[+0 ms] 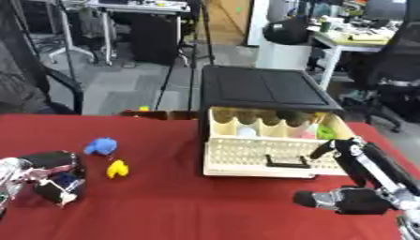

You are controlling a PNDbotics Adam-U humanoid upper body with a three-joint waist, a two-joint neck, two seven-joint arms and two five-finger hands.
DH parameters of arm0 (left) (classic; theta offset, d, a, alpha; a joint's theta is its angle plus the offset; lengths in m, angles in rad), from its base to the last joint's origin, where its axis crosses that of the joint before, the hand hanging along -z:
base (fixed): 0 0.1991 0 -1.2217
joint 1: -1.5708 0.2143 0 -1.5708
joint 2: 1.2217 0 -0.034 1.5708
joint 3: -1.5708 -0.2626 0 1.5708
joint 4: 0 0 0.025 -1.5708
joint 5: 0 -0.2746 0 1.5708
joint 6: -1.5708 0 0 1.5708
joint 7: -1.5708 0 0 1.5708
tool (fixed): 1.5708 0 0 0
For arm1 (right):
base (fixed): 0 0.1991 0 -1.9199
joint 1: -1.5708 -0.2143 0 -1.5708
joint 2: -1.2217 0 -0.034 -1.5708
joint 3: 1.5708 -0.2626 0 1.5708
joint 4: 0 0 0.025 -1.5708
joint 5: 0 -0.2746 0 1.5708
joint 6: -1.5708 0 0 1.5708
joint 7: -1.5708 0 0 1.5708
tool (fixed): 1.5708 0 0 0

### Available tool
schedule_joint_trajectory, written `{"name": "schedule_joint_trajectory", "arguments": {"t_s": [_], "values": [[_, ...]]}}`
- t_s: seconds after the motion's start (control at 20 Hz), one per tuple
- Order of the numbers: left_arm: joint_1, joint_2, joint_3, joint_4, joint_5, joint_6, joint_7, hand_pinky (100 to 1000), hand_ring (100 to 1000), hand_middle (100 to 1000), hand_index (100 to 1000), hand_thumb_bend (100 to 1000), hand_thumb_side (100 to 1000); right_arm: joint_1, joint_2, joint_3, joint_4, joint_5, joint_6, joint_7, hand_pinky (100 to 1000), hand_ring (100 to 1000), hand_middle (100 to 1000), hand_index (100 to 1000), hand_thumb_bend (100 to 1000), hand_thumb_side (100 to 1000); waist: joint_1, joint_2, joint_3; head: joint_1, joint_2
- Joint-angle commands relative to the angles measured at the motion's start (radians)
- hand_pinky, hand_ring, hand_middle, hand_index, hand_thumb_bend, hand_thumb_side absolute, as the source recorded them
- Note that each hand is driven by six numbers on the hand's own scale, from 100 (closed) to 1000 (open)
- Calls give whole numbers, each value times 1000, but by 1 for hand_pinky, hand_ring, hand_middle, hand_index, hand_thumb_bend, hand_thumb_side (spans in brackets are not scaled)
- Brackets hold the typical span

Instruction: Pick up objects from table and place into drawer.

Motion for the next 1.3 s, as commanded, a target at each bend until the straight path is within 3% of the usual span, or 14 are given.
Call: {"name": "schedule_joint_trajectory", "arguments": {"t_s": [0.05,0.3,0.65,1.3], "values": [[-14,21,10,-6,19,7,-16,100,233,426,610,100,236,-14,-17,-10,-4,2,0,-2,100,100,100,652,963,681,2,-9,1,-3,4],[-14,36,16,-33,80,32,-35,100,108,366,565,100,245,-13,-16,-11,-2,3,-1,-3,100,100,100,653,960,684,2,-10,4,-6,4],[-16,62,32,-105,232,63,-102,100,100,345,558,100,245,-12,-16,-14,1,3,-2,-6,100,100,100,653,960,685,0,-13,8,-10,3],[-47,51,38,-252,661,201,-254,100,100,321,560,100,277,-14,-8,-10,8,1,-7,0,100,100,100,653,960,683,-3,-16,1,-9,-2]]}}
